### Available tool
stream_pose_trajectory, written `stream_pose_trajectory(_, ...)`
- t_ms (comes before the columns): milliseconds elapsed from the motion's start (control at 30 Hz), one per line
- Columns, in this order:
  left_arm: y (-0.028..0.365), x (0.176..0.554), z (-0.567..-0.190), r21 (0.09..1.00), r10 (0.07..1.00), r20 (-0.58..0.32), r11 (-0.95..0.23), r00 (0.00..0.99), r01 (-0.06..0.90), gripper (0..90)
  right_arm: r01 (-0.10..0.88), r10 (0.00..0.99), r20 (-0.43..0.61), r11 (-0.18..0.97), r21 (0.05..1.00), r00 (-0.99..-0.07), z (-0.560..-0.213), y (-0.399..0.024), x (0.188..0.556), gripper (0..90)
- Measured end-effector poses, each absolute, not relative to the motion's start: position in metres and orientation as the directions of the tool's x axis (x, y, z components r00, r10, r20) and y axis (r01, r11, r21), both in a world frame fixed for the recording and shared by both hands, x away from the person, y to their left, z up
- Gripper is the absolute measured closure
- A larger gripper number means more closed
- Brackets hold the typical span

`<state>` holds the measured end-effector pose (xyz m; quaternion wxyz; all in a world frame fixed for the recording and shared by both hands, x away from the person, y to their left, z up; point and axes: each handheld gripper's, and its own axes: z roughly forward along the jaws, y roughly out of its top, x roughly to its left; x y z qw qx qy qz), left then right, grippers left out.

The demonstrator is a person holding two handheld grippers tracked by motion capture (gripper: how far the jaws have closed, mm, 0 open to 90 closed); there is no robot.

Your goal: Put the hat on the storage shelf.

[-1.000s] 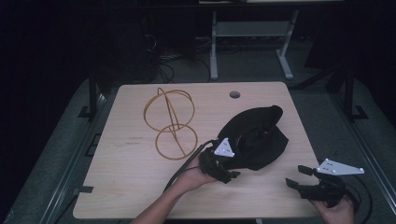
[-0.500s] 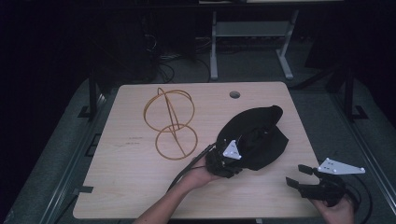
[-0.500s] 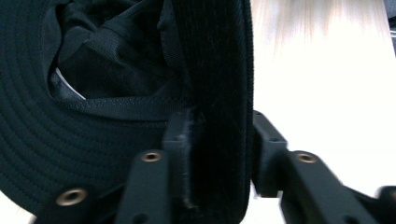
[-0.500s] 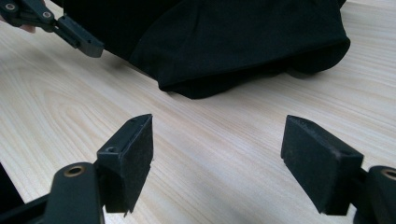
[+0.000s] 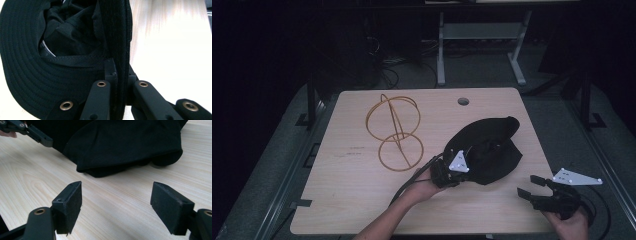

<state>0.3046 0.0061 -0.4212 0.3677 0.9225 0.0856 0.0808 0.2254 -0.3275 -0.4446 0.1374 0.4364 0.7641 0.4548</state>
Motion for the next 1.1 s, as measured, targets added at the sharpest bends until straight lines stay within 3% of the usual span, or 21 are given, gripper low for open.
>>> stream_pose_trajectory(1100,0.019,0.298,-0.415,0.744,0.226,0.028,-0.655,0.974,0.131,86.8,0.574,0.808,0.265,0.108,0.812,-0.526,-0.444,-0.323,0.24,25.8)
